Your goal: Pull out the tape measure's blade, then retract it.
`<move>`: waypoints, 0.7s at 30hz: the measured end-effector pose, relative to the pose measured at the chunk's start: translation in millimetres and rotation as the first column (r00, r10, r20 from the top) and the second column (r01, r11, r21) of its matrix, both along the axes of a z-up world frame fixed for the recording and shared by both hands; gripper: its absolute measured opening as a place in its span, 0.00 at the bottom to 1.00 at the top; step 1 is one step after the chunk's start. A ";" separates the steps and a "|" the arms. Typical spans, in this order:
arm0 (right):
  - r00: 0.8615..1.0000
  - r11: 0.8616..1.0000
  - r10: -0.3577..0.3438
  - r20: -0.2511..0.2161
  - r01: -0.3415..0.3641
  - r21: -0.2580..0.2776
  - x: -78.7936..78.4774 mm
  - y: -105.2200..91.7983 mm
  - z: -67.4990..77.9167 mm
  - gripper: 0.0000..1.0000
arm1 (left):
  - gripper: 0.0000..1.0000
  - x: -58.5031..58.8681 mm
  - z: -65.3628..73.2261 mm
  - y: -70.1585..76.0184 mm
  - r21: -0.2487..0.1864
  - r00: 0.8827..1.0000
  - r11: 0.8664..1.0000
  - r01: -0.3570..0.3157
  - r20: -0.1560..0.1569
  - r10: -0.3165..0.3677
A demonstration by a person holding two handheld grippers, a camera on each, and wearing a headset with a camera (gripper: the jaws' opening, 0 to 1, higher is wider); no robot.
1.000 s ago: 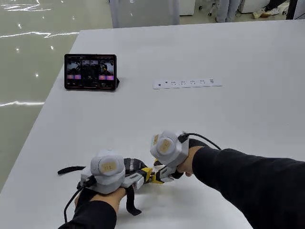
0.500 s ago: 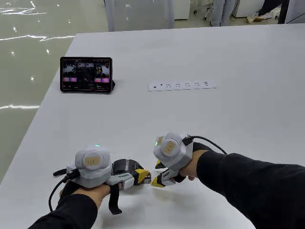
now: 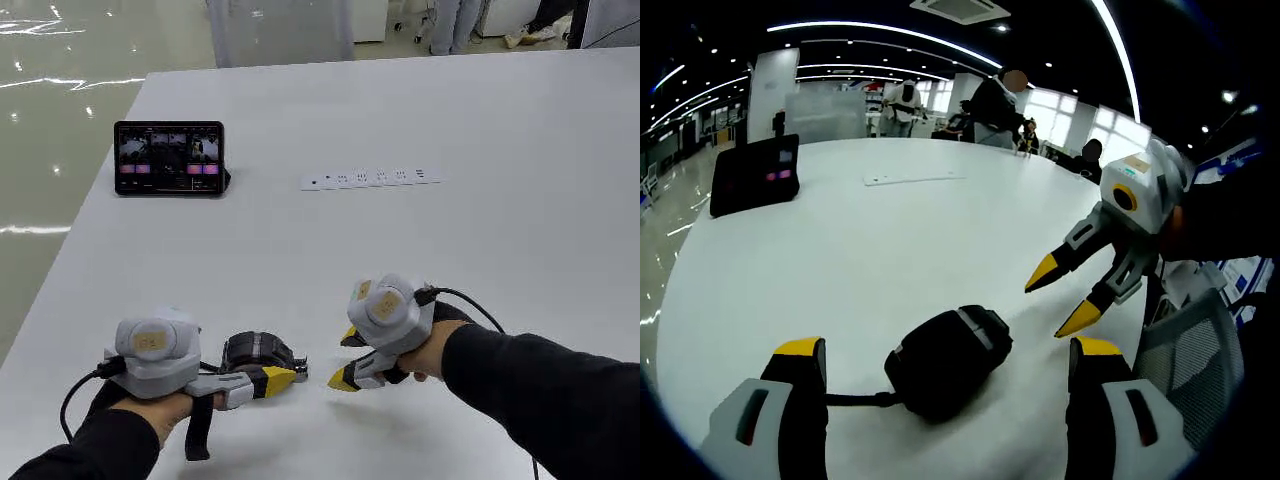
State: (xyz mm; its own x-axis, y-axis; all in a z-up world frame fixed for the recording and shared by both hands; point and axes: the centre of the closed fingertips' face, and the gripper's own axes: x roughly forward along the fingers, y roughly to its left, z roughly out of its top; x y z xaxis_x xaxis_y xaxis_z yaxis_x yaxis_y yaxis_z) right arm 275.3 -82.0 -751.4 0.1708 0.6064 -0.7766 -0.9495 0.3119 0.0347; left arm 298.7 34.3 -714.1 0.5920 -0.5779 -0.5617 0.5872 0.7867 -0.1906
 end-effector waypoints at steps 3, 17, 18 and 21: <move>0.999 0.999 -0.038 0.004 0.038 0.028 -1.3 -12.5 5.3 0.36 | 0.99 -9.2 7.7 -0.2 -0.006 0.997 0.997 0.071 0.015 -0.071; 0.988 0.984 -0.152 0.007 0.150 0.098 -15.4 -69.4 17.1 0.50 | 0.99 -32.1 -0.8 33.4 0.089 0.993 0.989 0.120 -0.009 -0.120; 0.988 0.983 -0.157 0.010 0.155 0.100 -16.7 -73.1 16.8 0.51 | 0.99 -31.7 -1.6 37.1 0.093 0.994 0.990 0.110 -0.006 -0.110; 0.986 0.981 -0.167 0.015 0.165 0.100 -20.1 -81.5 17.1 0.53 | 0.99 -32.6 -1.8 43.4 0.096 0.995 0.991 0.098 -0.005 -0.098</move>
